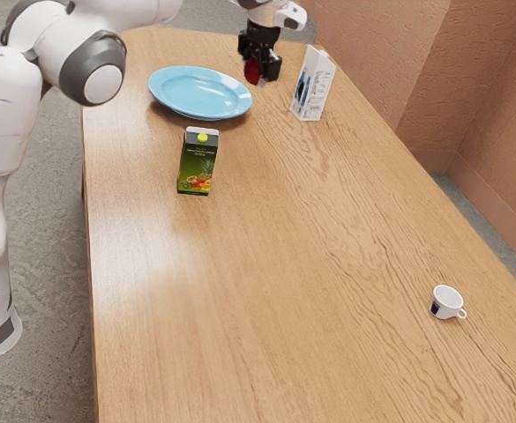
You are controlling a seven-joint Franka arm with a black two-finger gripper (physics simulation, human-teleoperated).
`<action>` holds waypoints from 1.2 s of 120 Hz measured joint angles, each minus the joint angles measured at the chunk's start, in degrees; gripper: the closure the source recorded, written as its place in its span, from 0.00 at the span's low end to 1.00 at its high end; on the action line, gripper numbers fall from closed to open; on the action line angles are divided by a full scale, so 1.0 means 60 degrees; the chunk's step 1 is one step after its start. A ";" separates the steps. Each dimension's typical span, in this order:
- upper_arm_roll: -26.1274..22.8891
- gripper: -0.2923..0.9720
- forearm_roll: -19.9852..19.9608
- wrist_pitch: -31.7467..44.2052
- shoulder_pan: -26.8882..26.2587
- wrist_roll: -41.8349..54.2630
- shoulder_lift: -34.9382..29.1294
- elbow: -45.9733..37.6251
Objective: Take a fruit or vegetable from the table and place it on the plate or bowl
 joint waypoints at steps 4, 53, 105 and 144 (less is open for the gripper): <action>0.0015 0.51 -0.0071 -0.0027 0.0201 -0.0001 0.0023 -0.0038; 0.0020 0.51 -0.0571 -0.0164 0.2957 -0.0008 0.0181 -0.0222; 0.0021 0.33 -0.0928 0.0106 0.4403 -0.0010 0.0375 -0.0109; 0.0016 0.24 -0.0916 0.0503 0.4505 0.0177 0.0338 -0.0109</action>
